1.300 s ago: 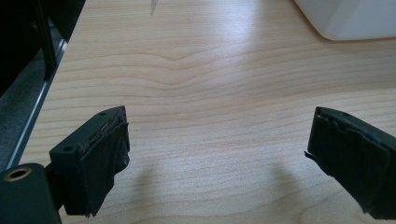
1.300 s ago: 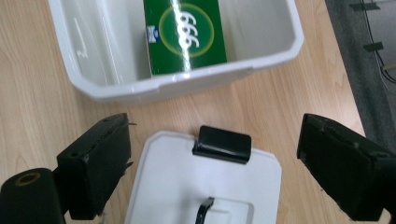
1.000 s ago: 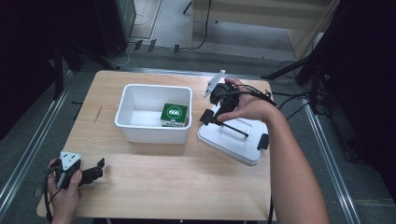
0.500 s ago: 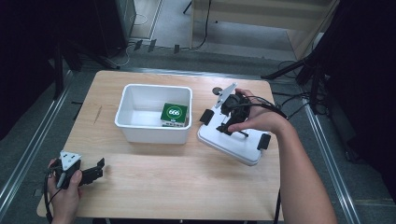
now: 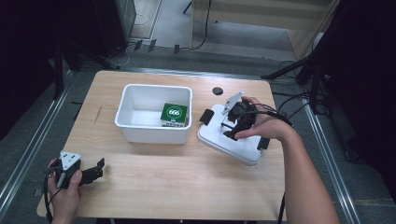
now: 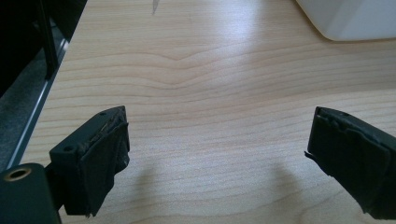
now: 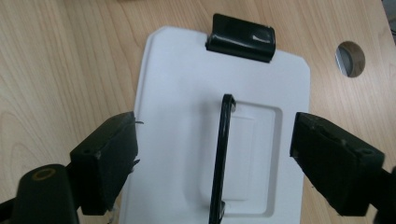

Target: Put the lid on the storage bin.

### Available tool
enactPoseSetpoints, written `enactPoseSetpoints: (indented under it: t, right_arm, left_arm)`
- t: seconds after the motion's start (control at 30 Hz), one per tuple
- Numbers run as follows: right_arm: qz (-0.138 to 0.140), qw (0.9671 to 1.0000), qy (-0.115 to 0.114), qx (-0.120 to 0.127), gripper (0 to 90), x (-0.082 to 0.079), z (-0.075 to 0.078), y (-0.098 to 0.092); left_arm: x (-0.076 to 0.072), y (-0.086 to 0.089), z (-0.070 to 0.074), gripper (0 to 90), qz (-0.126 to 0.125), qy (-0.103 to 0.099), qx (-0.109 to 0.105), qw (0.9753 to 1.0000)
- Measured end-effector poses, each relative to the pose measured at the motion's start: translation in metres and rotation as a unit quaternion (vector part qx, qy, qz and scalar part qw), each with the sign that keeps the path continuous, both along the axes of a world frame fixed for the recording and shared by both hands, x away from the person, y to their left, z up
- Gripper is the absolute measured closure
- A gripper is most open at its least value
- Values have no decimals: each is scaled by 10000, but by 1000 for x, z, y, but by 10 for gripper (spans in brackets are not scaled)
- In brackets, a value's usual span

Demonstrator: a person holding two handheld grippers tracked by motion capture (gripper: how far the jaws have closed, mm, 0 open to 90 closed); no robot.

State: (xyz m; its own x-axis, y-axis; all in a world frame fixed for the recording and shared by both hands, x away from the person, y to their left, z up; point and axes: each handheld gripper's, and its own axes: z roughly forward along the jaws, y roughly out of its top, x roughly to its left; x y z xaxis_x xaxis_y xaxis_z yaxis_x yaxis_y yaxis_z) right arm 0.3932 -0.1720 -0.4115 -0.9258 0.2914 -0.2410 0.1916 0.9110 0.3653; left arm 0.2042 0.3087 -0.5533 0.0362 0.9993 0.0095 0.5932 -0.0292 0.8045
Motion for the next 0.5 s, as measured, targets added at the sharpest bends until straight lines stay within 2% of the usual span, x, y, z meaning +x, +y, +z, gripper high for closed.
enactPoseSetpoints:
  t: [0.1,0.3,0.5]
  right_arm:
    - [-129,9999,-8,-50,190,1,-5,-6]
    - [-394,9988,-202,-189,296,3,-16,-15]
    - [-580,9976,-193,-315,342,5,-25,-19]
  left_arm:
    - [0,0,0,62,10,-7,-7,10000]
    - [0,0,0,62,9,10,18,10000]
    - [0,0,0,63,10,12,17,10000]
